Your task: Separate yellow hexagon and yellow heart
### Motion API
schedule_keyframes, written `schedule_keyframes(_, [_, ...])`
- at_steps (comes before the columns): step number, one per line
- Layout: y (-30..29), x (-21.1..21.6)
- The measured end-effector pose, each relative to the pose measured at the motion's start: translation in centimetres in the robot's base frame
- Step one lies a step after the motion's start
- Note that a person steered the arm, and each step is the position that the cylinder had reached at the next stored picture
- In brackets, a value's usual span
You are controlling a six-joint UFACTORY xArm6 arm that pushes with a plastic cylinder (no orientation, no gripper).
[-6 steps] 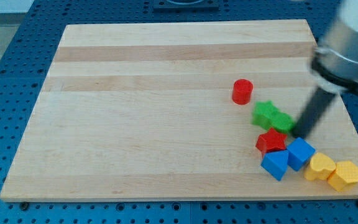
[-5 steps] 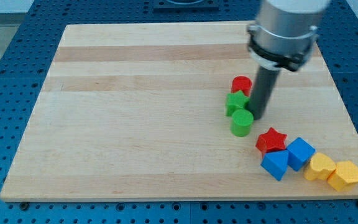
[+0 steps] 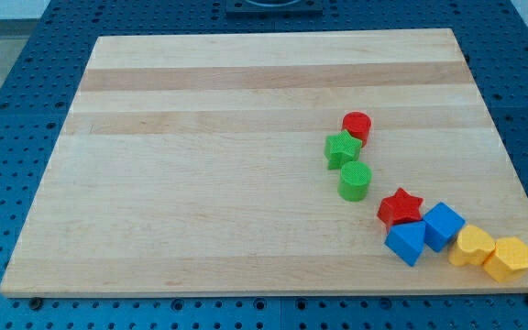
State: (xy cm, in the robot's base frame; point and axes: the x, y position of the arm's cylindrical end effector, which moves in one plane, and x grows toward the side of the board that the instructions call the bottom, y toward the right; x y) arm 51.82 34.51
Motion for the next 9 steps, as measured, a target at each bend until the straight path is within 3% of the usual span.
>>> schedule_keyframes(2, [-0.7,9.8])
schedule_keyframes(3, [-1.5,9.9])
schedule_keyframes(4, [-6.2,9.9])
schedule_keyframes(6, [-29.6,6.7])
schedule_keyframes(7, [-36.3,4.0])
schedule_keyframes(9, [-37.6,3.9])
